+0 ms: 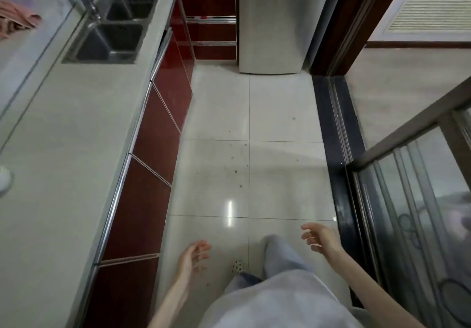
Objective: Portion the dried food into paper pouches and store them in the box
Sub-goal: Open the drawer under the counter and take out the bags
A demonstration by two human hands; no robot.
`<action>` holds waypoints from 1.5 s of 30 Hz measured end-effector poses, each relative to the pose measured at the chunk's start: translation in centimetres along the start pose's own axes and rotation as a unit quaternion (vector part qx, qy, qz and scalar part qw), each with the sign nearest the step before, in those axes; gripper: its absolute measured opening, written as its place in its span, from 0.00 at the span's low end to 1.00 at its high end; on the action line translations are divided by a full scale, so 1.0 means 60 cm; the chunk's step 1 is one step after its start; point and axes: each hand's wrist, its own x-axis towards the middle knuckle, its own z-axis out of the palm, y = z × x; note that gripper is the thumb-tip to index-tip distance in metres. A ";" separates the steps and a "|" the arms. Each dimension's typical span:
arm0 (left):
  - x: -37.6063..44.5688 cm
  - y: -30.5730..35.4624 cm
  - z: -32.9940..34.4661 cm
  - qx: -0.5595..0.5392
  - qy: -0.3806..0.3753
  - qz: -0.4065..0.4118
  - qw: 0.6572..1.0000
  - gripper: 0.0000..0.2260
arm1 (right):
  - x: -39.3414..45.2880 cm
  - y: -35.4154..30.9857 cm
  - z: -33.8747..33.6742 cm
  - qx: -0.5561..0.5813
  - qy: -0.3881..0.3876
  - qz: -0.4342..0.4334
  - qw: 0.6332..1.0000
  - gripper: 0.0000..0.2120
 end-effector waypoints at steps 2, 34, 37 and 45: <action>0.011 0.012 -0.001 0.019 0.009 -0.006 1.000 0.12 | 0.009 0.003 0.000 -0.016 0.015 0.013 1.000 0.08; 0.338 0.451 0.096 0.046 0.096 -0.040 0.993 0.12 | 0.378 -0.481 0.124 -0.188 -0.036 0.008 0.982 0.14; 0.386 0.506 0.095 0.048 0.089 -0.040 0.994 0.11 | 0.417 -0.557 0.169 -0.183 -0.039 -0.016 0.982 0.15; 0.503 0.724 0.083 0.056 0.066 -0.021 0.996 0.10 | 0.484 -0.703 0.279 -0.179 -0.020 0.000 0.984 0.15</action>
